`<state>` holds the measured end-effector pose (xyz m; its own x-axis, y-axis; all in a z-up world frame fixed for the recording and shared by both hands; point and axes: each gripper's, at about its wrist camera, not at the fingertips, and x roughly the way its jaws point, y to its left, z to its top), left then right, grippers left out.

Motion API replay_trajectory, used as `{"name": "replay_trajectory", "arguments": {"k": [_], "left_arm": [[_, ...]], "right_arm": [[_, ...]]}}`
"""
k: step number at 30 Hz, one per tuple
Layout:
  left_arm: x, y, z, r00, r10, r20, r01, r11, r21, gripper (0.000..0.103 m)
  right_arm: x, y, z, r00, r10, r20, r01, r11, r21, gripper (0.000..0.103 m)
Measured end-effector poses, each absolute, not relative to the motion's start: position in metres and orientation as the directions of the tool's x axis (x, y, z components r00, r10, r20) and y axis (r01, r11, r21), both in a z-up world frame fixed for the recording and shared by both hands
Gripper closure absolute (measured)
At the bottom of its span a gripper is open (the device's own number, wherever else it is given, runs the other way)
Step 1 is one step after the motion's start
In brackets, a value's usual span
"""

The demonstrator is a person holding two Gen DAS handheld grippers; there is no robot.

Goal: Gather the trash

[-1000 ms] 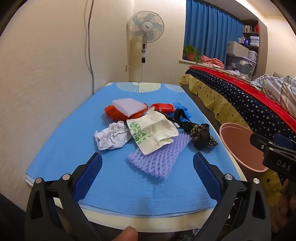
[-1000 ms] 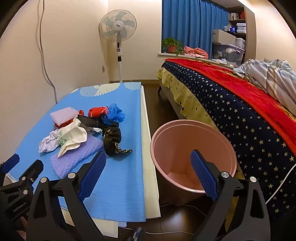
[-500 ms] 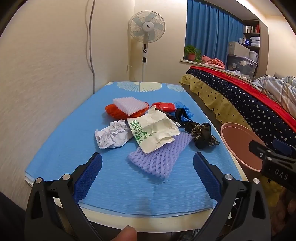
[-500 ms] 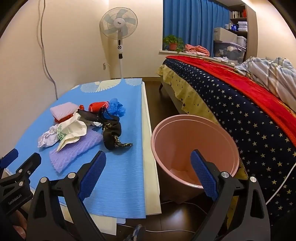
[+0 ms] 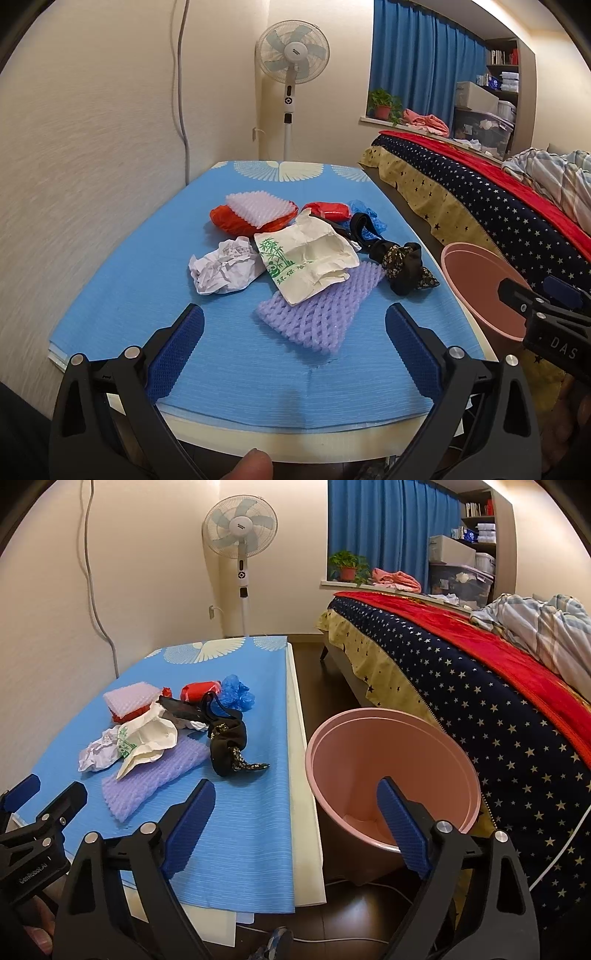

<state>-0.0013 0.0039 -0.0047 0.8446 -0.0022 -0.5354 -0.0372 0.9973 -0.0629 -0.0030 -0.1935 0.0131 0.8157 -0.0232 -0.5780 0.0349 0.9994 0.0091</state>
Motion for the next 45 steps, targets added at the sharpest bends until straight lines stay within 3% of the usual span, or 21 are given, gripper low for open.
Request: {"name": "replay_trajectory", "arguments": {"k": [13, 45], "left_arm": [[-0.0024, 0.0002, -0.0054, 0.844, -0.003, -0.536, -0.033, 0.998, -0.056, 0.008], [-0.0037, -0.0010, -0.0049, 0.845, -0.008, -0.535, -0.032, 0.997, -0.066, 0.008]], "right_arm": [[-0.0021, -0.1963, 0.0157, 0.815, -0.010, -0.579, 0.035, 0.999, 0.031, 0.026], [-0.0032, -0.1961, 0.0165, 0.816, -0.001, -0.578, 0.028, 0.999, 0.037, 0.031]]}}
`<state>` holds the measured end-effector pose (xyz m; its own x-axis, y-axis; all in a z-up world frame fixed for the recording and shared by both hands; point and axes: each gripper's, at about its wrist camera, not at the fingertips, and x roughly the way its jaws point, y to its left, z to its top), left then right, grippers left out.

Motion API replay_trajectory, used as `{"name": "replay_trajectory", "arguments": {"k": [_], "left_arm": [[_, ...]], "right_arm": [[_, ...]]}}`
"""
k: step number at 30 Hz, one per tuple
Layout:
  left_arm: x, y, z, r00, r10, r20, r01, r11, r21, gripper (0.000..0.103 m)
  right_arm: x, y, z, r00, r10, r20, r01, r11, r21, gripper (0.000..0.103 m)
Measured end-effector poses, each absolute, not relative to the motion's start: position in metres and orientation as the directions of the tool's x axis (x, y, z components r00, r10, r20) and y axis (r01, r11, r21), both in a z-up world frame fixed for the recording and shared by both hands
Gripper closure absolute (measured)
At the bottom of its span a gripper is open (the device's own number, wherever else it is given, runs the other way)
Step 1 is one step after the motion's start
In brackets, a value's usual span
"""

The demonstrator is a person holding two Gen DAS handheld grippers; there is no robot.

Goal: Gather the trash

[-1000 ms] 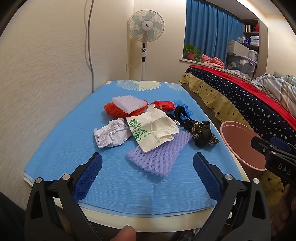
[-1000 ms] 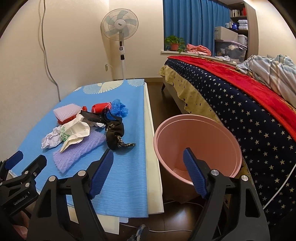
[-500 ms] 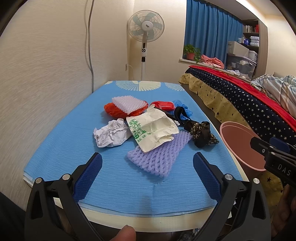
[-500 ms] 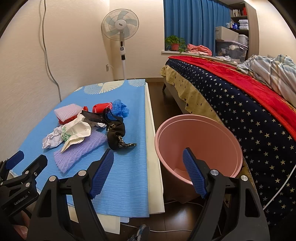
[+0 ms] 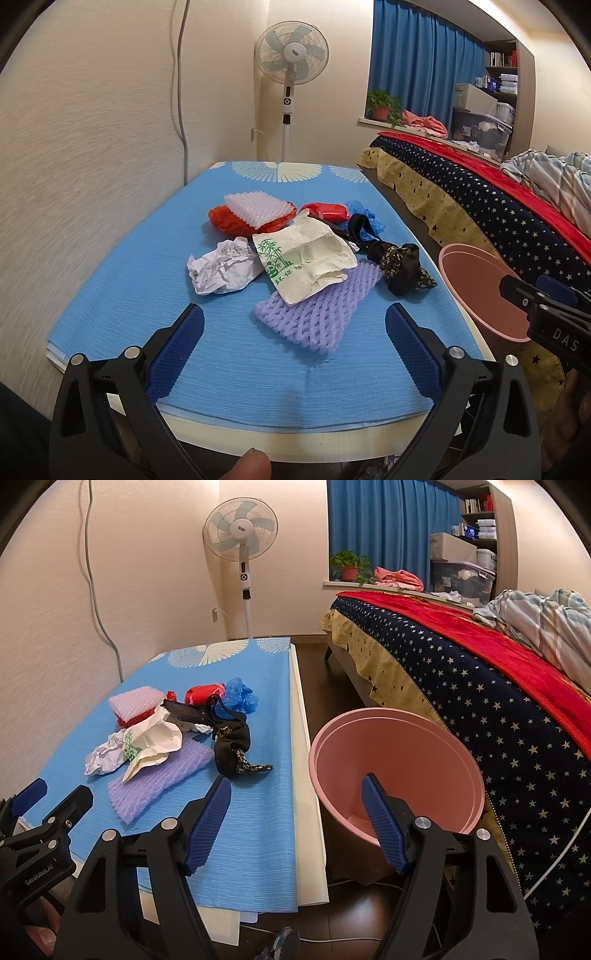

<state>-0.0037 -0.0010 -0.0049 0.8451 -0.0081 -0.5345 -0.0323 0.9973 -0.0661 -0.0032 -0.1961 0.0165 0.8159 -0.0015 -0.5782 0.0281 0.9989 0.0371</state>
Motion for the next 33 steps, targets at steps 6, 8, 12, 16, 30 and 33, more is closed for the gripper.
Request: {"name": "replay_trajectory", "arguments": {"k": [6, 8, 12, 16, 30, 33], "left_arm": [[-0.003, 0.003, -0.003, 0.845, -0.010, -0.535, -0.040, 0.996, -0.082, 0.008], [-0.003, 0.006, -0.002, 0.848, -0.012, -0.530, -0.046, 0.994, -0.096, 0.008], [0.002, 0.015, -0.002, 0.846, -0.008, -0.533, -0.061, 0.992, -0.112, 0.014], [0.014, 0.029, -0.004, 0.842, -0.013, -0.540, -0.076, 0.987, -0.143, 0.028], [0.069, 0.077, -0.031, 0.778, 0.050, -0.627, -0.215, 0.958, -0.190, 0.039], [0.079, 0.083, -0.039, 0.761, 0.049, -0.647, -0.223, 0.956, -0.189, 0.039]], "right_arm": [[-0.004, -0.197, 0.019, 0.827, -0.009, -0.563, 0.039, 0.998, 0.042, 0.044], [-0.004, -0.198, 0.022, 0.834, 0.000, -0.552, 0.041, 0.997, 0.062, 0.052], [0.002, -0.198, 0.023, 0.837, 0.046, -0.546, 0.014, 0.994, 0.104, 0.053], [0.013, -0.194, 0.020, 0.829, 0.076, -0.554, 0.000, 0.991, 0.135, 0.053], [0.084, -0.177, -0.004, 0.791, 0.122, -0.600, -0.012, 0.983, 0.183, 0.048], [0.096, -0.176, -0.014, 0.767, 0.139, -0.627, -0.012, 0.979, 0.202, 0.045]]}}
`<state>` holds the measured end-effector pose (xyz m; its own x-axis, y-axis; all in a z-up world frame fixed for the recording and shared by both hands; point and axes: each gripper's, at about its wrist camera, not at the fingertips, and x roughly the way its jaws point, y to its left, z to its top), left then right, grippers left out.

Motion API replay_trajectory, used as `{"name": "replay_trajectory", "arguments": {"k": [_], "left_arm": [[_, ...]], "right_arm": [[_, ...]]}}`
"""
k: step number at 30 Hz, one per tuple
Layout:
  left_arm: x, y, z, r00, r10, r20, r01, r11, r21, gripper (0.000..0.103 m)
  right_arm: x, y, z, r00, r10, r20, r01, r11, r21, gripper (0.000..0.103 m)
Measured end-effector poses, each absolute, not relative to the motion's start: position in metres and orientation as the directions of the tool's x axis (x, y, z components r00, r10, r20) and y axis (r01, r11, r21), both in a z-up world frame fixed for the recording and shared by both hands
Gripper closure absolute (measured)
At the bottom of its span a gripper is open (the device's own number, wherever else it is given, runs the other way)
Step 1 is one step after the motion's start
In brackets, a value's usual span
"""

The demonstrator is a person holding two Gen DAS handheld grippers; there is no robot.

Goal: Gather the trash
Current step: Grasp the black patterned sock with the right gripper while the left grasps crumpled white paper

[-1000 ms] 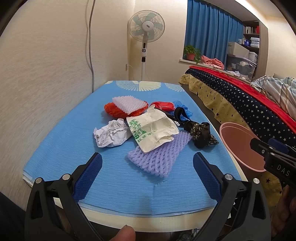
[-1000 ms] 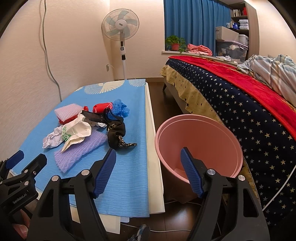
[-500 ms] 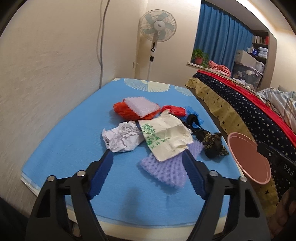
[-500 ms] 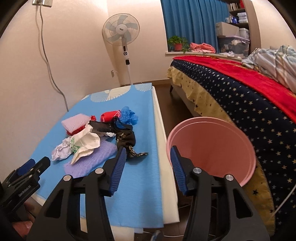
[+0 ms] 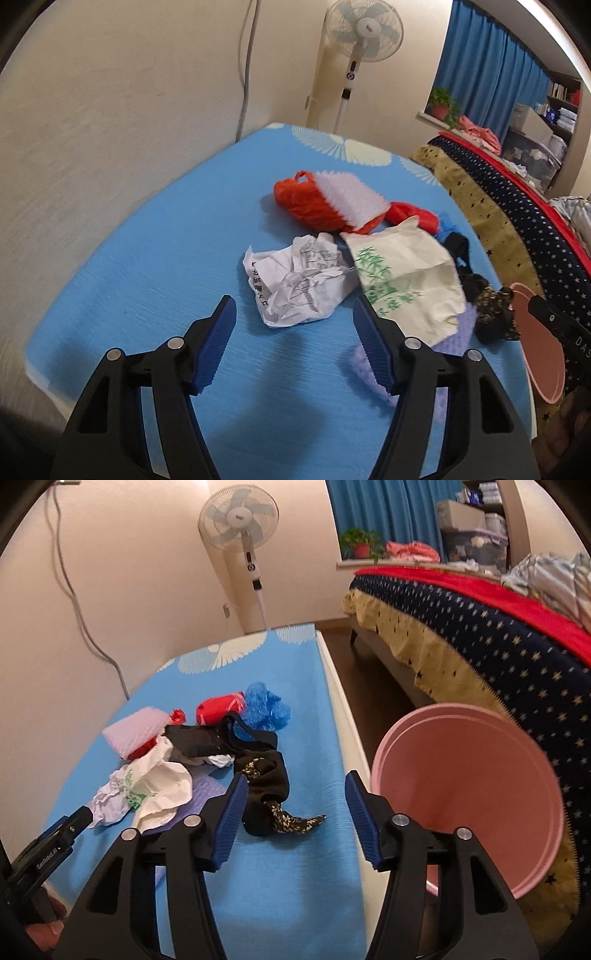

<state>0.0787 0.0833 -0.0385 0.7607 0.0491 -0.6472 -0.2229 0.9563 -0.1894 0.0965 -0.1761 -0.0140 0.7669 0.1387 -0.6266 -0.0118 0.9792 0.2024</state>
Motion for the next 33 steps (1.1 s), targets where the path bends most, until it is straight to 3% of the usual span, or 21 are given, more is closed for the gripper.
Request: {"name": "replay_trajectory", "arguments": {"k": [4, 12, 14, 17, 20, 33], "left_arm": [[0.092, 0.088, -0.047, 0.737, 0.045, -0.674, -0.230, 0.955, -0.189, 0.039], [0.106, 0.093, -0.062, 0.700, 0.012, -0.714, -0.224, 0.953, -0.203, 0.060], [0.105, 0.093, -0.061, 0.703, 0.009, -0.711, -0.213, 0.956, -0.199, 0.072], [0.104, 0.093, -0.058, 0.714, -0.002, -0.700, -0.200, 0.958, -0.207, 0.088], [0.099, 0.093, -0.052, 0.721, 0.001, -0.692, -0.188, 0.962, -0.195, 0.091], [0.064, 0.097, -0.019, 0.748, 0.113, -0.654, -0.238, 0.966, -0.106, 0.093]], "right_arm": [[0.107, -0.169, -0.025, 0.737, 0.165, -0.656, -0.035, 0.978, 0.206, 0.043], [0.119, -0.157, -0.038, 0.689, 0.204, -0.696, -0.075, 0.974, 0.212, 0.044], [0.120, -0.156, -0.041, 0.674, 0.221, -0.705, -0.092, 0.972, 0.216, 0.064], [0.121, -0.155, -0.042, 0.661, 0.257, -0.705, -0.115, 0.963, 0.243, 0.086], [0.118, -0.159, -0.037, 0.668, 0.269, -0.693, -0.119, 0.959, 0.257, 0.091], [0.081, -0.194, 0.010, 0.772, 0.220, -0.596, -0.074, 0.963, 0.260, 0.092]]}}
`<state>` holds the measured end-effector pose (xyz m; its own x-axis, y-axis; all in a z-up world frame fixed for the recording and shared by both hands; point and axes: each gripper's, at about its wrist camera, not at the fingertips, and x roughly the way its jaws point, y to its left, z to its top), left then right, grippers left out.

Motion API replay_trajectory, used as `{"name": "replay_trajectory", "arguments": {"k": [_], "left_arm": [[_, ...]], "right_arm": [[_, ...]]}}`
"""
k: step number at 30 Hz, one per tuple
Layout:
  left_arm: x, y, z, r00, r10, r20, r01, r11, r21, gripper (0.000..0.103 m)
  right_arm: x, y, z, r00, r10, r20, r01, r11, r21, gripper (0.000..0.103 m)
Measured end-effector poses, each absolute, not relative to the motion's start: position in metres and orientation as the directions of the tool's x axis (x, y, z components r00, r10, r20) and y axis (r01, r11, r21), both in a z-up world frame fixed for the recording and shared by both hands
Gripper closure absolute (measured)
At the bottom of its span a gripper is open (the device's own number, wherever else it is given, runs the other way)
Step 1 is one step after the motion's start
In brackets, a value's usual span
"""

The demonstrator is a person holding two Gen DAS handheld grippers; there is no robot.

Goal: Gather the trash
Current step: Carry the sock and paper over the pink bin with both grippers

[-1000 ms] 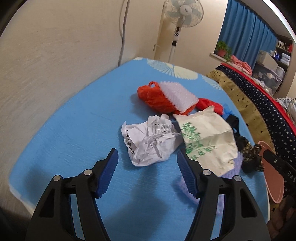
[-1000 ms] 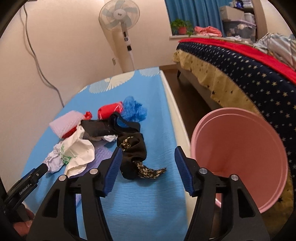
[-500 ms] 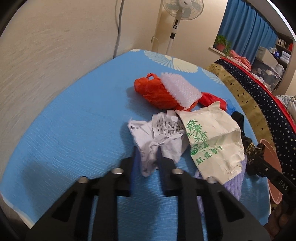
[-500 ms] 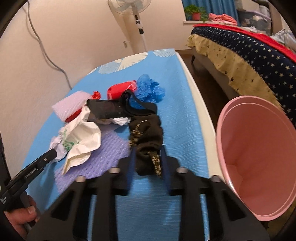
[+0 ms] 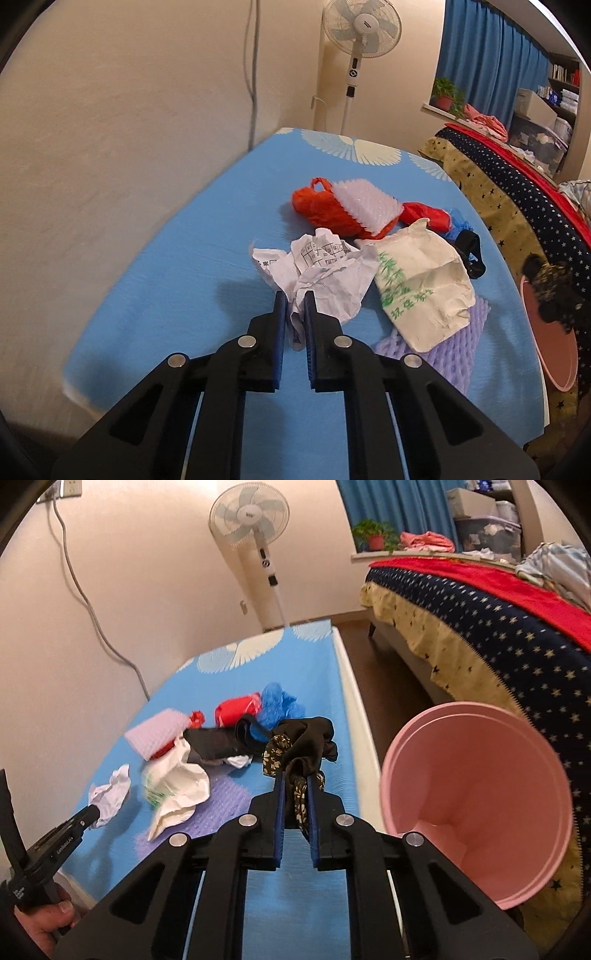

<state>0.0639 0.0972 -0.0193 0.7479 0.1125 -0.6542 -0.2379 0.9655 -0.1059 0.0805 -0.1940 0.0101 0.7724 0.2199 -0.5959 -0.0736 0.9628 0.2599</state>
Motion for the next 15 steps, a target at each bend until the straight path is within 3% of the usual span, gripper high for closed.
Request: {"name": "replay_trajectory", "arguments": {"k": [15], "left_arm": [[0.036, 0.054, 0.026, 0.833, -0.023, -0.553, -0.078, 0.985, -0.157, 0.093]], "right_arm": [[0.036, -0.250, 0.070, 0.850, 0.044, -0.525, 0.028, 0.991, 0.130, 0.092]]}}
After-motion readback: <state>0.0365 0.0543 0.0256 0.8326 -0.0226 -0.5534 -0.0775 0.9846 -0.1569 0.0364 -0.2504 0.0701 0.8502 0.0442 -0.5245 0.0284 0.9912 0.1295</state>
